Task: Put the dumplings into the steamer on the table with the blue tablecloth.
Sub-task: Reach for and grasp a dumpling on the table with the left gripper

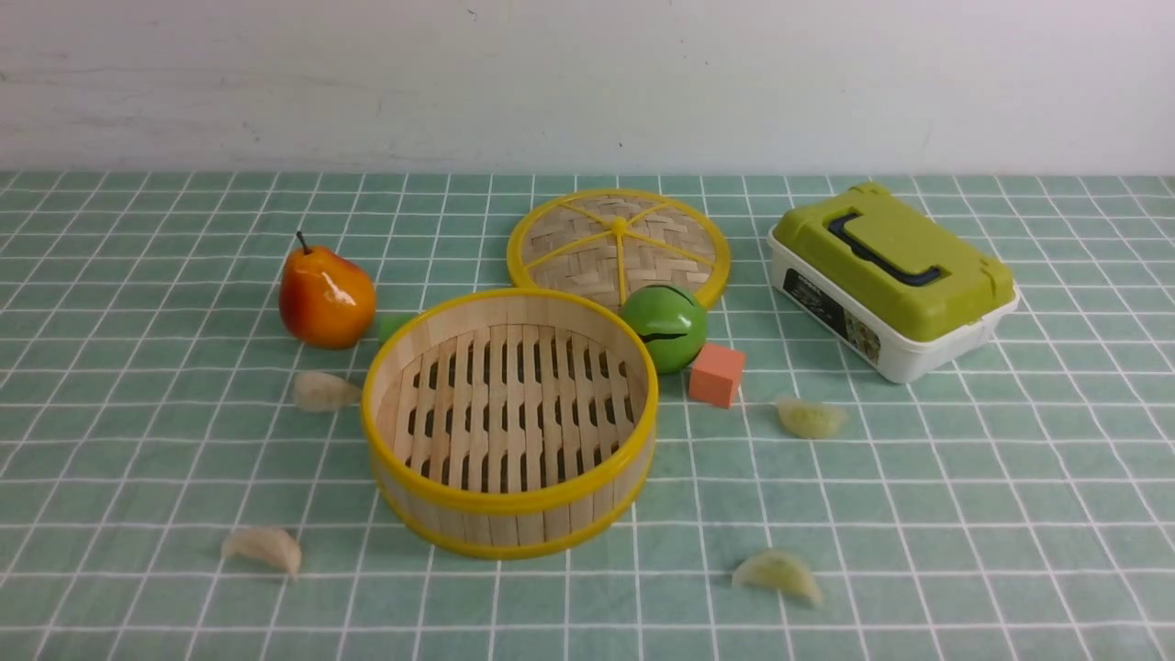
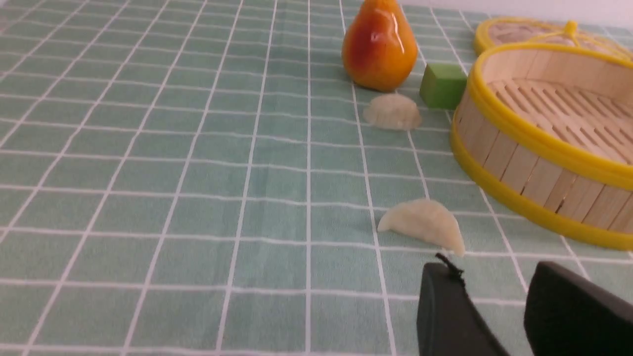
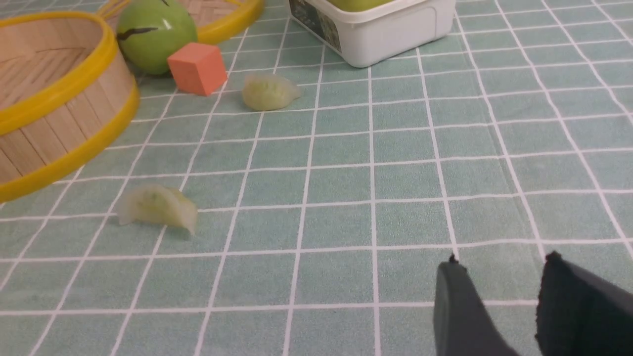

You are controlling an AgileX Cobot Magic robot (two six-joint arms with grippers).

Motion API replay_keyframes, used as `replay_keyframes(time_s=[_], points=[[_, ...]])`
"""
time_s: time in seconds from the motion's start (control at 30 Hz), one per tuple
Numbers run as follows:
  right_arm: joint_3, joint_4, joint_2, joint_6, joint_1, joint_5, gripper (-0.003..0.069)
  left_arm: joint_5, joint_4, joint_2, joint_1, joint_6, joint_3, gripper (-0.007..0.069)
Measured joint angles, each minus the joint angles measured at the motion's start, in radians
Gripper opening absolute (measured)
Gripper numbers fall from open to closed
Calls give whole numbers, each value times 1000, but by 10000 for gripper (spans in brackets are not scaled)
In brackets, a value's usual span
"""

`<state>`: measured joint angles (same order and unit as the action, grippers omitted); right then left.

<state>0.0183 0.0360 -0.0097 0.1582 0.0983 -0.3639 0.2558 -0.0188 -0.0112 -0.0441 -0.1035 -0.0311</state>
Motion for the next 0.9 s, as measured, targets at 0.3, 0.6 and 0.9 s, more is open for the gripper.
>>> replay_keyframes(time_s=[0.3,0.6,0.9], points=[[11,-7,0,0,0,478,240,-364,0,0,0,0,0,237],[11,21,0,170,0,1181,240,-807,-15,0,0,-213,0,237],[-145,-24,28,331,0,1043,240,-583,-15,11,0,-470,231,101]])
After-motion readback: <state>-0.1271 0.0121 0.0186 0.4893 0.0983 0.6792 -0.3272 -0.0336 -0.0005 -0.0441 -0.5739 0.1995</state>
